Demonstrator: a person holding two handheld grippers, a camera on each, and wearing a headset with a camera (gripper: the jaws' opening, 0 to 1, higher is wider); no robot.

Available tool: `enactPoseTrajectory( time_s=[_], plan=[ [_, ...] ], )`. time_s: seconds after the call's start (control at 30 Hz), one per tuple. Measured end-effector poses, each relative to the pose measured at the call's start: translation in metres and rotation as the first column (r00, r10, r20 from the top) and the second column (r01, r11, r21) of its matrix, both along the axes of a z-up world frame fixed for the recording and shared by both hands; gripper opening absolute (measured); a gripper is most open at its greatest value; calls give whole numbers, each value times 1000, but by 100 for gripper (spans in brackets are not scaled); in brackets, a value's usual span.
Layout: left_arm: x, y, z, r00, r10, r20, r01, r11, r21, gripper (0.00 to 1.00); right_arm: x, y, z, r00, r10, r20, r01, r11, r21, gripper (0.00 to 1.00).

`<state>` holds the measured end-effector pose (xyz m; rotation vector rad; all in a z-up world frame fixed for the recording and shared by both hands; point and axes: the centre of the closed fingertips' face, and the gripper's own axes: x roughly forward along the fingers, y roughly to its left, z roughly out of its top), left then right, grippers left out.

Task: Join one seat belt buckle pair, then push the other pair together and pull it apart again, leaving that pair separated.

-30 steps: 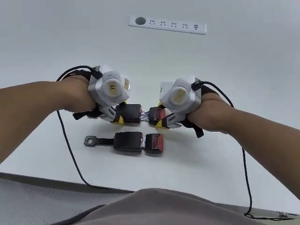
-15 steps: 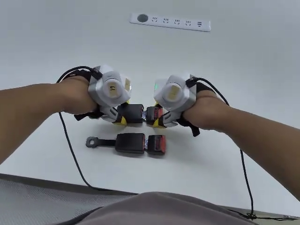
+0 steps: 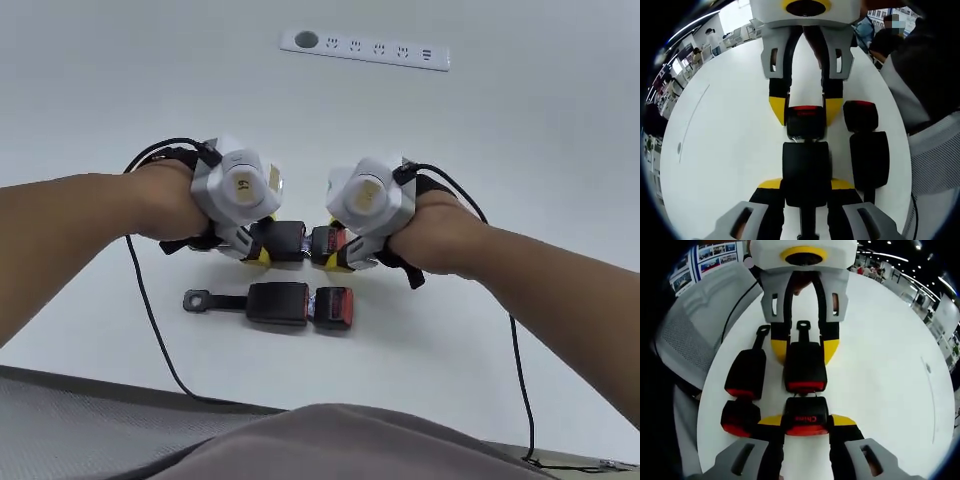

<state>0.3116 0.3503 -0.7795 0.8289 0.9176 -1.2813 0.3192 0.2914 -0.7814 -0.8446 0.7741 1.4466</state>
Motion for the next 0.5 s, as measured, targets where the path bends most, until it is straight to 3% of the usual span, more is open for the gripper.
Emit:
enactPoseTrajectory(
  time_s=[0.2, 0.27, 0.5],
  plan=[
    [-1, -1, 2, 1000, 0, -1, 0, 1000, 0, 33, 3, -18, 0, 1000, 8, 17, -8, 999, -33, 31],
    [-1, -1, 2, 1000, 0, -2, 0, 1000, 0, 33, 2, -20, 2, 1000, -21, -14, 21, 1000, 2, 31],
    [-2, -2, 3, 1000, 9, -3, -9, 1000, 5, 33, 0, -40, 1, 999, -40, -6, 40, 999, 11, 32]
  ],
)
